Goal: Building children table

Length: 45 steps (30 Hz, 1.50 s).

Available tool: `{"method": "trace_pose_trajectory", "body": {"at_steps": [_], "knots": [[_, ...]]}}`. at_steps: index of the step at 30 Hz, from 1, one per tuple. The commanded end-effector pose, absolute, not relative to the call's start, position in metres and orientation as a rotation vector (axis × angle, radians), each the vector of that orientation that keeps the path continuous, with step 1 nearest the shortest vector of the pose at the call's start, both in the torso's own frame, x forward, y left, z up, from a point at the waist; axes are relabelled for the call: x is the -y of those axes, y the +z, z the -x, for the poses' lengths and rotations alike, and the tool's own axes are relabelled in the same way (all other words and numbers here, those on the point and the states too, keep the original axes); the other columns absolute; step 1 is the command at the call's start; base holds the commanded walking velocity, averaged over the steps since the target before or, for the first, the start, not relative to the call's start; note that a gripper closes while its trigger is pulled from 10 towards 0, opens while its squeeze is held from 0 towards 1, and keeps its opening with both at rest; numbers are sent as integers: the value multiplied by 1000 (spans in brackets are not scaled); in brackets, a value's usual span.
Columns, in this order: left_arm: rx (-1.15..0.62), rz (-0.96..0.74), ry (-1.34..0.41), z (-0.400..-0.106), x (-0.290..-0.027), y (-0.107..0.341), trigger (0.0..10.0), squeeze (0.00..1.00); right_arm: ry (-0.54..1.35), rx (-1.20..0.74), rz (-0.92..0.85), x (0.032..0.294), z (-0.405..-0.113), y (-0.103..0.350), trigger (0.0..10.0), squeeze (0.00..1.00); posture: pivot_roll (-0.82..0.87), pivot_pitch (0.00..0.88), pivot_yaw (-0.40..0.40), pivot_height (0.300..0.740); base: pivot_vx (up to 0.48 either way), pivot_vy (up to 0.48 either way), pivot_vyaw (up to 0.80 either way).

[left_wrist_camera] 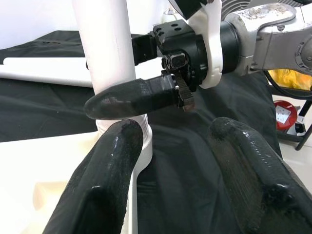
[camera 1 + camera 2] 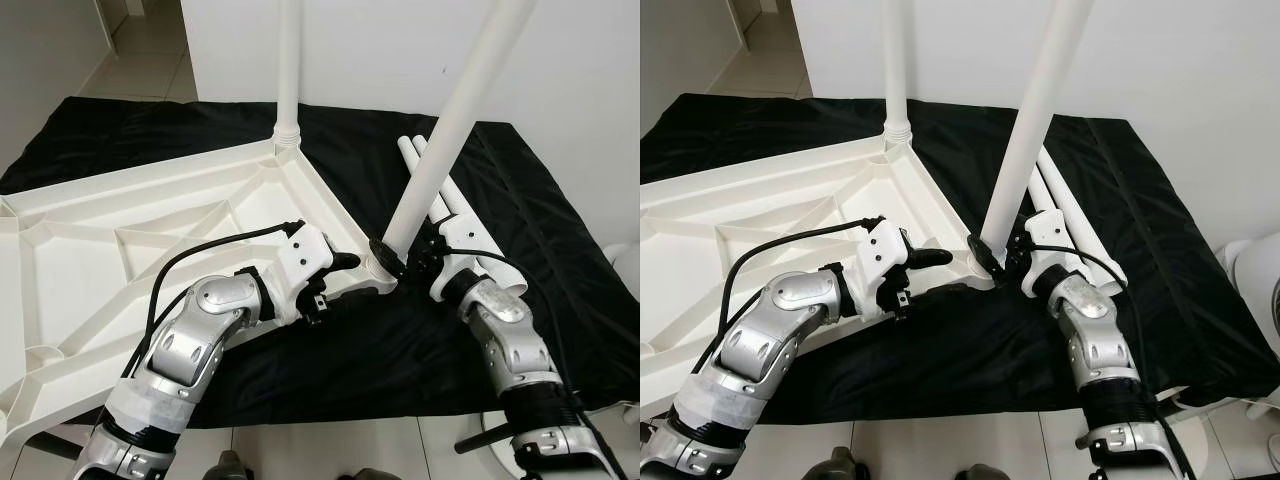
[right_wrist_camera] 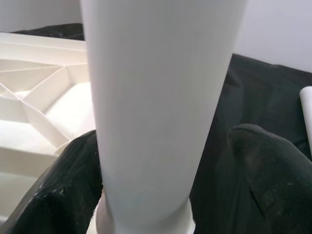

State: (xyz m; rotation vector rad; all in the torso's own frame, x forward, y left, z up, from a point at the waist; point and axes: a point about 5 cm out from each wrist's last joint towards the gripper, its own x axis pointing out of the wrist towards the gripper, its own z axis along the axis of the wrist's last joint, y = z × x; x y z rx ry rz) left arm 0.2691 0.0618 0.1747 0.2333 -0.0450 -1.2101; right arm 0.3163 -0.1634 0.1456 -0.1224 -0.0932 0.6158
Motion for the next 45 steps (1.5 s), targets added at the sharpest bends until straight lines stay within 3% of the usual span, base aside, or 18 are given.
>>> {"method": "trace_pose_trajectory", "body": {"at_steps": [1, 6, 7, 8, 9, 10, 11, 14, 15, 25, 26, 45], "knots": [[54, -238, -1207, -268, -59, 178, 10000, 0, 657, 83, 142, 165, -317, 144, 10000, 0, 44, 9, -60, 740, 0, 0, 0], [53, -238, -1217, -266, -58, 178, 10000, 0, 711, 67, 140, 164, -321, 144, 10000, 0, 43, 9, -59, 740, 0, 0, 0], [53, -237, -1219, -266, -58, 178, 10000, 0, 722, 59, 146, 164, -323, 143, 8039, 0, 44, 9, -61, 740, 0, 0, 0], [52, -237, -1220, -266, -58, 178, 10000, 0, 732, 53, 150, 164, -324, 142, 8039, 0, 44, 9, -61, 740, 0, 0, 0], [53, -236, -1221, -265, -57, 178, 10000, 0, 742, 45, 143, 164, -325, 141, 6824, 0, 45, 8, -63, 740, 0, 0, 0], [53, -236, -1221, -265, -57, 178, 10000, 0, 742, 45, 143, 164, -325, 141, 6824, 0, 45, 8, -63, 740, 0, 0, 0], [53, -237, -1220, -265, -57, 178, 10000, 0, 748, 40, 140, 163, -325, 140, 3059, 0, 45, 8, -63, 740, 0, 0, 0], [54, -237, -1219, -265, -57, 178, 10000, 0, 753, 36, 137, 163, -325, 139, 3059, 0, 46, 9, -64, 740, 0, 0, 0], [55, -235, -1218, -265, -57, 178, 10000, 0, 758, 23, 117, 163, -324, 137, 0, 0, 47, 10, -67, 740, 0, 0, 0], [51, -229, -1214, -264, -57, 179, 10000, 0, 766, -5, 80, 163, -321, 129, 0, 0, 44, 13, -66, 740, 0, 0, 0], [51, -229, -1215, -264, -57, 179, 10000, 0, 759, -11, 73, 164, -321, 127, 10000, 0, 43, 15, -65, 740, 0, 0, 0], [42, -221, -1214, -263, -57, 177, 10000, 0, 388, 3, 52, 138, -319, 127, 10000, 0, 41, 15, -77, 740, 0, 0, 0]]}}
